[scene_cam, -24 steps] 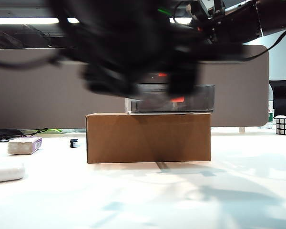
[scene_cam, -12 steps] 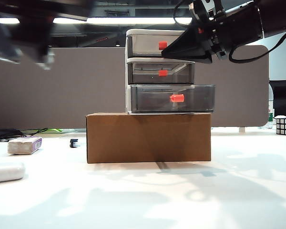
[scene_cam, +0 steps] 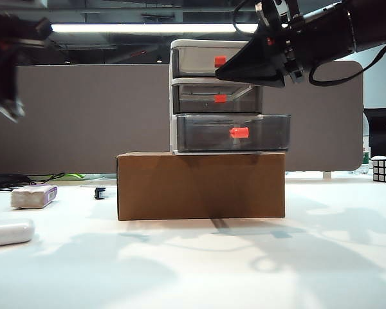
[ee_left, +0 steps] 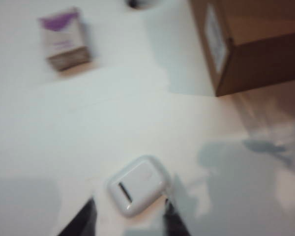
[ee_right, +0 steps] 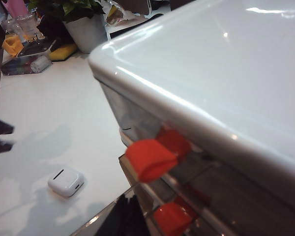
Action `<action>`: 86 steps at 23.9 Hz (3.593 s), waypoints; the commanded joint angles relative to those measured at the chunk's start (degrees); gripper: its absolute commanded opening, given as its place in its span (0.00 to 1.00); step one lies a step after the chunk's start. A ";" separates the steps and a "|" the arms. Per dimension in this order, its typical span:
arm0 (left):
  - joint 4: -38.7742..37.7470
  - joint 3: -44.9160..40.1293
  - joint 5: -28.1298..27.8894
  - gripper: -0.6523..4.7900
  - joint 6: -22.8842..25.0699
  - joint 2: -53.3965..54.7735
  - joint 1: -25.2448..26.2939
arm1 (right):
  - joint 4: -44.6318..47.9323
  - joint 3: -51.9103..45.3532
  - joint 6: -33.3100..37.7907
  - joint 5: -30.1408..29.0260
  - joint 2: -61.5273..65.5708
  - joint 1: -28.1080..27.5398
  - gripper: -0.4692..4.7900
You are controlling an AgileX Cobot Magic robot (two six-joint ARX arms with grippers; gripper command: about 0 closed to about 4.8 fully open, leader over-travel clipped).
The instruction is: Open the third layer of the drawer on the table, pick up the earphone case on the table and put it in, and finally close the drawer.
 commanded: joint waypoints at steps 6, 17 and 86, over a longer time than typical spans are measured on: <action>0.94 0.11 40.79 0.41 46.82 5.16 26.08 | -0.66 0.37 0.20 -1.22 -0.57 -0.09 0.08; 3.02 -0.11 44.61 0.99 60.08 18.93 30.97 | -3.82 0.35 0.15 -1.20 -0.55 -0.17 0.08; -3.80 2.78 44.98 0.41 48.39 19.69 27.30 | -4.50 0.37 -0.09 -1.25 -0.90 -0.50 0.08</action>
